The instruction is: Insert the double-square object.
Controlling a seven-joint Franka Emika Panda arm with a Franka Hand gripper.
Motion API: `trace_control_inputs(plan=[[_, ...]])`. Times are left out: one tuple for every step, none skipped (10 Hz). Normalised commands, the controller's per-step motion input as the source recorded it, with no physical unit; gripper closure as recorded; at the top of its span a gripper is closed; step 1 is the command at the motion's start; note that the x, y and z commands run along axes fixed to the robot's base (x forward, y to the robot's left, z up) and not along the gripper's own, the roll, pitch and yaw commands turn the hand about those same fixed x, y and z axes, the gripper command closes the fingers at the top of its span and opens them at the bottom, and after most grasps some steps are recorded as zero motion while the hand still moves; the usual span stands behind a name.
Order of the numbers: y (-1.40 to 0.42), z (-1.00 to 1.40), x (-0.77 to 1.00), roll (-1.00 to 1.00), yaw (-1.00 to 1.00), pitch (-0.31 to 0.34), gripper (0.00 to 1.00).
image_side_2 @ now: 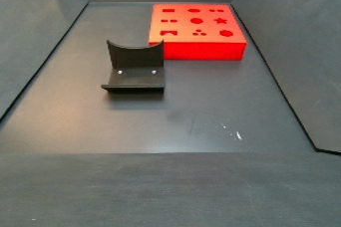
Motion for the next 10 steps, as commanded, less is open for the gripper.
trace_control_inputs(plan=[[0.00, 0.00, 0.00, 0.01, -1.00, 0.000, 1.00], [0.00, 0.00, 0.00, 0.01, -1.00, 0.000, 1.00], [0.00, 0.00, 0.00, 0.01, -1.00, 0.000, 1.00], [0.00, -0.01, 0.00, 0.02, -1.00, -0.001, 1.00], [0.00, -0.03, 0.02, 0.03, -1.00, -0.013, 1.00], [0.00, -0.03, 0.02, 0.03, -1.00, -0.014, 1.00], [0.00, -0.03, 0.01, 0.03, -1.00, -0.013, 1.00], [0.01, -0.06, 0.01, 0.04, -1.00, 0.000, 1.00], [0.04, -0.11, 0.03, 0.02, -1.00, 0.000, 1.00], [0.13, -0.15, 0.21, 0.00, -0.93, 0.000, 1.00]])
